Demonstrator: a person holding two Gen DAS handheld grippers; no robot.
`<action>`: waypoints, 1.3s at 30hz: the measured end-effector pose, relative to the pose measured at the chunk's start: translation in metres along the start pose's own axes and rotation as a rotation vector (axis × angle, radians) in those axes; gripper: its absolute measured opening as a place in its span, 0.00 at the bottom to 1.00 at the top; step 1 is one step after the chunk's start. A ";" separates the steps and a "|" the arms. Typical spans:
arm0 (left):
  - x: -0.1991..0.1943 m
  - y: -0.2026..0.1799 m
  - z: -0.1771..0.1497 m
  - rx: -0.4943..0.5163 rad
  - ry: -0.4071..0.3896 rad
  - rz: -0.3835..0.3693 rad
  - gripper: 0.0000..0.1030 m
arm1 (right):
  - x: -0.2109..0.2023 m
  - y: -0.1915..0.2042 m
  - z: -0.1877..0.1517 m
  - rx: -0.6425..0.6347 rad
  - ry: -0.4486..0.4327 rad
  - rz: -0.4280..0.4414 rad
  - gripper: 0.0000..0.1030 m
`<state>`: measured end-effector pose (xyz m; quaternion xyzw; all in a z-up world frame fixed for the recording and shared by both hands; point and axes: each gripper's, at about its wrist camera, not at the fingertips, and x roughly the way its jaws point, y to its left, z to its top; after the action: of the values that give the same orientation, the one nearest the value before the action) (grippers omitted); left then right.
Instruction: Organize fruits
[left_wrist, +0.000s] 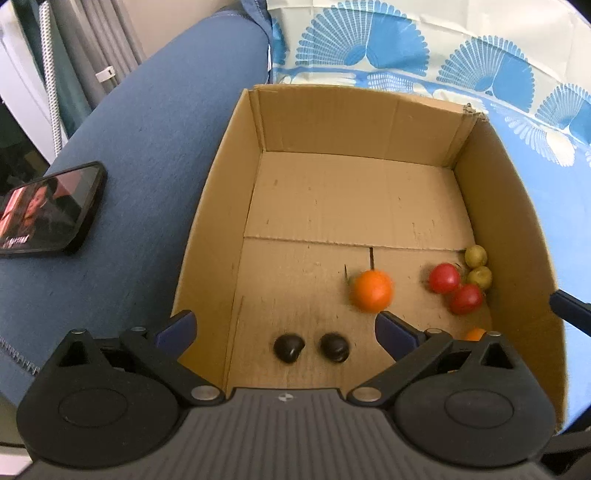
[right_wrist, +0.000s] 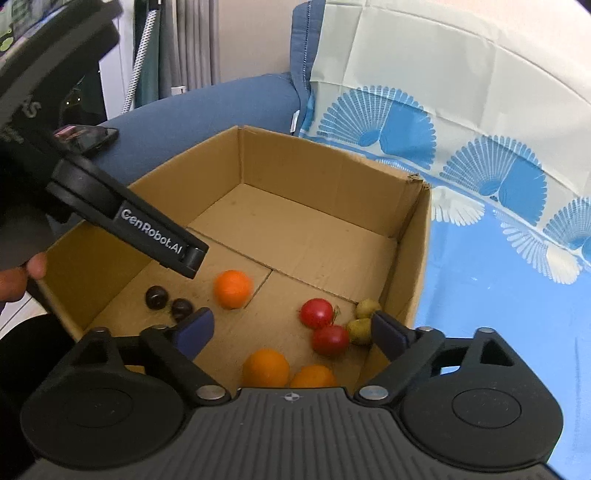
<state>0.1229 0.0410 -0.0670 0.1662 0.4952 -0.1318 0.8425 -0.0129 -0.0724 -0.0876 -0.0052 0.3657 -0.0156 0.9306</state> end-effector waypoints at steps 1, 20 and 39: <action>-0.006 0.001 -0.002 -0.006 0.000 -0.005 1.00 | -0.005 0.000 0.000 0.003 -0.002 -0.003 0.94; -0.113 0.005 -0.092 -0.024 -0.109 -0.002 1.00 | -0.133 0.016 -0.041 0.121 -0.071 -0.079 0.99; -0.142 -0.001 -0.115 -0.015 -0.174 -0.011 1.00 | -0.164 0.028 -0.052 0.109 -0.137 -0.098 0.99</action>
<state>-0.0358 0.0957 0.0048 0.1449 0.4219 -0.1464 0.8829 -0.1673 -0.0391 -0.0150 0.0265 0.2993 -0.0808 0.9504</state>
